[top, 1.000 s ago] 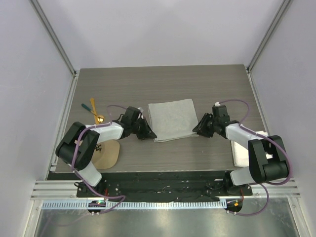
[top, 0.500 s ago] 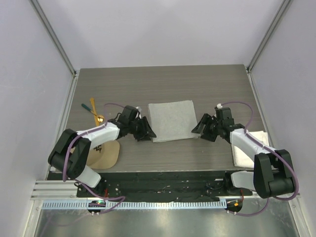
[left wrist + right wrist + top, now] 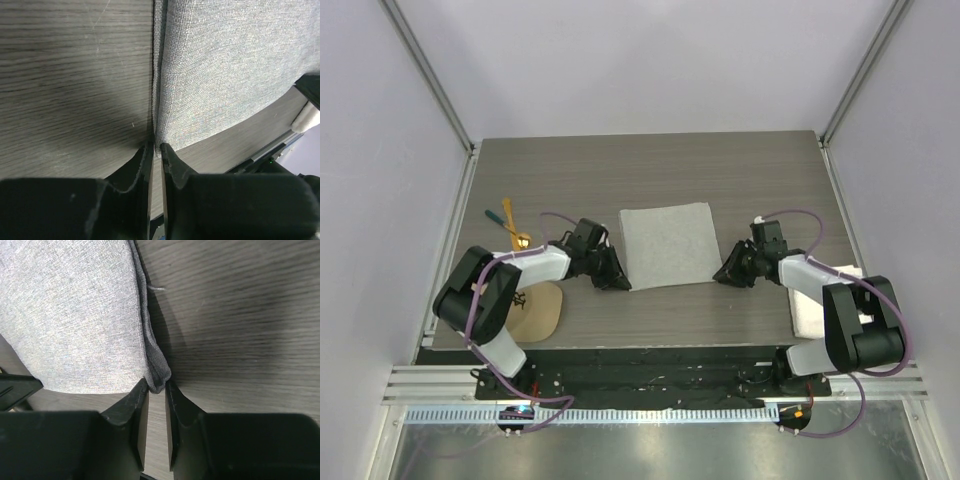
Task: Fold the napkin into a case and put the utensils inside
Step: Smooth out the lower triangle-folded napkin at the center of the board.
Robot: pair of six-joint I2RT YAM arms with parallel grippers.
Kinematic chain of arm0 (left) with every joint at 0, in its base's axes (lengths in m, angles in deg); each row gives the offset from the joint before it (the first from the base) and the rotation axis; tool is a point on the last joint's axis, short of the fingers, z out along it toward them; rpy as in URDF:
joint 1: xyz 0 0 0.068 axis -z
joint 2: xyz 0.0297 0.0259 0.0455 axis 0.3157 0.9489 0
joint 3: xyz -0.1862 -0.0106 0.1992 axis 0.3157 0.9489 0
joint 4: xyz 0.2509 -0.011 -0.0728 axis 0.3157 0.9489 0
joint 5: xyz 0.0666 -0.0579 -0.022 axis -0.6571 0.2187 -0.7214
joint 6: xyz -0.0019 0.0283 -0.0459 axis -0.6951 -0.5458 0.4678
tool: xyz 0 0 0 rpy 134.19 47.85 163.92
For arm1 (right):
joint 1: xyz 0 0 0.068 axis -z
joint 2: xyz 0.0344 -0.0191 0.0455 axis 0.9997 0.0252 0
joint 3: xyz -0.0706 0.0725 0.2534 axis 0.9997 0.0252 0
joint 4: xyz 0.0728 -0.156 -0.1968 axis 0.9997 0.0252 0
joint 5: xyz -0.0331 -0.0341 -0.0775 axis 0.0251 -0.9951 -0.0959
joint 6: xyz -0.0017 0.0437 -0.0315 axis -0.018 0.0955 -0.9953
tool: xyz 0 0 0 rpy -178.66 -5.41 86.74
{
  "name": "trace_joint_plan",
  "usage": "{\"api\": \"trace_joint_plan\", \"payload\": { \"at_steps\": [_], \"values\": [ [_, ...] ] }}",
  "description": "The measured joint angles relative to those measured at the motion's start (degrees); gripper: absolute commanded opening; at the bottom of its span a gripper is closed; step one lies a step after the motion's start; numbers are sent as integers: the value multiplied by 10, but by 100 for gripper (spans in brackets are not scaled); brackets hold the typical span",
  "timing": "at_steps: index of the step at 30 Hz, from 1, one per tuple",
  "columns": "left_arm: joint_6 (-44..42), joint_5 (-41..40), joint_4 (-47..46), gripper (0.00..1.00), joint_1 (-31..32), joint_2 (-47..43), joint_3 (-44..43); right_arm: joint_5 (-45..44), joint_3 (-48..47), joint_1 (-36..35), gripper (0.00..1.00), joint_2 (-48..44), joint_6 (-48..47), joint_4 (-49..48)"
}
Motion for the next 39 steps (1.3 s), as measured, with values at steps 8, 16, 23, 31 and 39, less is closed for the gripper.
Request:
{"api": "trace_joint_plan", "payload": {
  "at_steps": [8, 16, 23, 31, 39],
  "values": [
    [-36, -31, 63, 44, 1, -30, -19, -31, -19, 0, 59, -12, -24, 23],
    [-69, -46, 143, 15, -16, -48, -137, -80, -106, 1, 59, -58, -70, 94],
    [-67, -7, 70, 9, -47, 83, -268, 27, -127, -4, 27, -1, -78, 43],
    [-65, -5, 52, 7, -88, 211, -305, 101, -75, -2, 13, 85, -75, -42],
    [-71, -4, 57, 16, -112, 222, -315, 116, -54, 20, 13, 110, -76, -80]
  ]
}}
